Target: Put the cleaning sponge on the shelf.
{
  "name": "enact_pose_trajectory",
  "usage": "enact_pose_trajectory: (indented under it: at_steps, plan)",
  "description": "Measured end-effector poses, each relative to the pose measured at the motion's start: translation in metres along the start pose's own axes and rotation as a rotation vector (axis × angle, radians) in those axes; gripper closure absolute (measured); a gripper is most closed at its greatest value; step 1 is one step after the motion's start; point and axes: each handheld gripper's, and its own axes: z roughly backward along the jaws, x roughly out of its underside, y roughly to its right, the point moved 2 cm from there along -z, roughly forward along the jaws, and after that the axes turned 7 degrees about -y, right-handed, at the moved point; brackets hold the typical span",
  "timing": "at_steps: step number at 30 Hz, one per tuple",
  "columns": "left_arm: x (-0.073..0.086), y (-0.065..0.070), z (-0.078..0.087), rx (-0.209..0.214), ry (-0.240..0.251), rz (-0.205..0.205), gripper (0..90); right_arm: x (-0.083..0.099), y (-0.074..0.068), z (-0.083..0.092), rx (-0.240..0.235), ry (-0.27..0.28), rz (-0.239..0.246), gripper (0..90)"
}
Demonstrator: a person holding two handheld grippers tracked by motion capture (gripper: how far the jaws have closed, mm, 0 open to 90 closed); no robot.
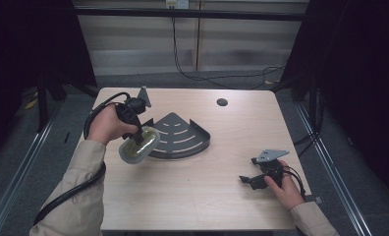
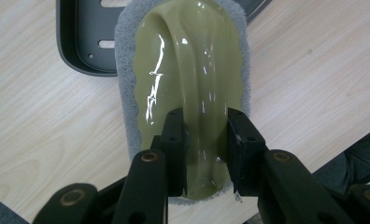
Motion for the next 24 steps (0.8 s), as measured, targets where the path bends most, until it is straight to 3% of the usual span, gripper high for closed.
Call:
enact_pose_trajectory:
  at_steps: [2,3,4,11,12,13,18,19,24]
  plan:
    - [-0.002,-0.002,0.002,-0.005,0.000,-0.007,70.8,0.000,0.000,0.000,-0.001,-0.002,0.000,11.4]
    - [-0.002,-0.003,0.002,0.000,0.001,0.010,70.9,0.000,0.000,0.000,0.000,-0.002,0.000,11.4]
    - [-0.003,-0.004,0.003,-0.018,-0.001,0.001,70.8,0.000,0.000,0.000,0.000,-0.002,0.000,11.4]
    - [-0.010,-0.008,0.003,0.002,0.003,0.013,70.8,0.000,0.000,0.000,0.000,-0.002,0.000,11.4]
    - [-0.012,-0.010,0.003,-0.007,0.009,-0.009,70.8,0.000,0.000,0.000,-0.001,-0.002,0.001,11.4]
    - [-0.013,-0.009,0.003,0.006,0.011,0.005,70.8,0.000,0.000,0.000,-0.001,-0.002,0.000,11.4]
    - [-0.020,-0.009,0.003,-0.006,0.010,-0.005,70.8,0.000,0.000,0.000,-0.001,-0.002,0.000,11.4]
    - [-0.022,-0.010,0.004,-0.015,0.007,-0.027,70.8,0.000,0.000,0.000,0.000,-0.002,0.000,11.4]
    - [-0.030,-0.008,0.004,-0.017,0.015,-0.027,70.8,0.000,0.000,0.000,-0.001,-0.002,0.000,11.4]
